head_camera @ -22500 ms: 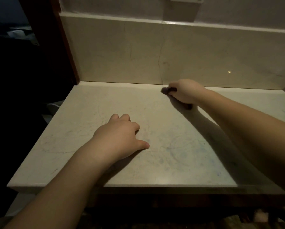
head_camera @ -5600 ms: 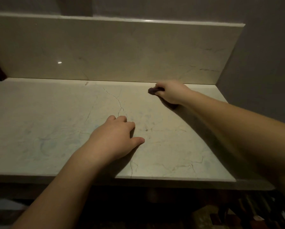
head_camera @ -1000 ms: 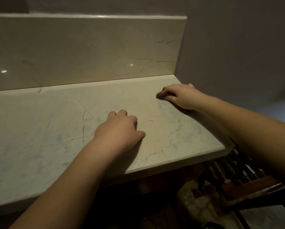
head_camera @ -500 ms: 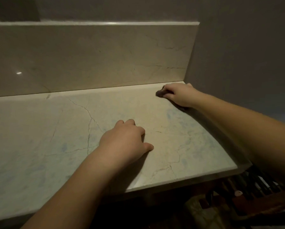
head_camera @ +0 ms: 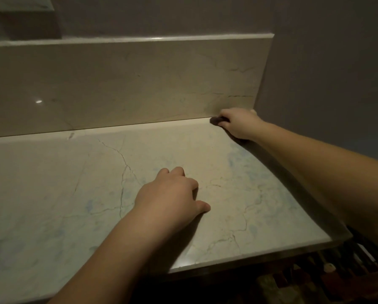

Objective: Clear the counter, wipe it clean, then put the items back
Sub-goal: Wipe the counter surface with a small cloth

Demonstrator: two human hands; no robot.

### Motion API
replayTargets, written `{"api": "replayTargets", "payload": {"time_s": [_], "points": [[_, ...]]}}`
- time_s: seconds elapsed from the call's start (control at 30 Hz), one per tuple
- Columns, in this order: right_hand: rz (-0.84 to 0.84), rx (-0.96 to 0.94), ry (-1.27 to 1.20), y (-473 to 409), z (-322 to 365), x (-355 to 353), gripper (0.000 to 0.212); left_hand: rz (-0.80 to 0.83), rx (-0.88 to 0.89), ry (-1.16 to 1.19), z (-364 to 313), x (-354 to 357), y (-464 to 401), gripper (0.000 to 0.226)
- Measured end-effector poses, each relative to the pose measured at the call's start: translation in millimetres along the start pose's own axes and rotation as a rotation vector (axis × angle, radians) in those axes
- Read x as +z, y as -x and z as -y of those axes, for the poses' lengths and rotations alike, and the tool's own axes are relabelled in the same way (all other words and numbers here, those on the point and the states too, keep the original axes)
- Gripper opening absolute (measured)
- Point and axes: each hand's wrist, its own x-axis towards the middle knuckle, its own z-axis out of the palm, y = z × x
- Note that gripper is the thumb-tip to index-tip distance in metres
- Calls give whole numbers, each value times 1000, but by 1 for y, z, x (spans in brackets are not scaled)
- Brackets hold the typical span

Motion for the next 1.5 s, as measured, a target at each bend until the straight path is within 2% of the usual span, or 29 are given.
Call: {"api": "replayTargets", "payload": {"time_s": [0.13, 0.23, 0.4, 0.53, 0.63, 0.77, 0.83, 0.9, 1.03, 1.13, 1.23, 1.4, 1.5], "points": [[8, -61, -53, -17, 21, 10, 28, -6, 5, -13, 0, 0, -1, 53], [-3, -50, -3, -15, 13, 5, 28, -17, 9, -29, 2, -1, -2, 52], [-13, 99, 58, -5, -45, -4, 27, -22, 23, -59, 4, -1, -1, 50], [14, 145, -6, -4, -47, -1, 22, -26, 22, -44, 2, -2, -1, 50], [73, 26, -127, 25, -33, -9, 20, -25, 24, -53, 3, -1, 0, 51], [185, -228, -194, 115, -12, -26, 24, -44, 27, -58, 2, 0, -1, 50], [227, -291, -200, 137, -12, -28, 24, -55, 23, -64, 1, 0, -1, 50], [194, -301, -179, 123, -17, -27, 24, -57, 20, -70, -1, 1, -1, 51], [75, -101, -80, 46, -37, -14, 23, -65, -5, -51, -6, 0, -2, 49], [39, -36, -17, 14, -41, -4, 24, -64, -53, -10, -11, 1, -4, 50], [57, -107, -118, 35, -38, -5, 24, -96, -85, 16, -18, 5, -4, 53], [155, -373, -204, 111, -45, -19, 24, -126, -12, 47, -38, 10, -3, 54], [146, -342, -169, 91, -59, -19, 24, -124, 16, 37, -48, 13, -2, 51]]}}
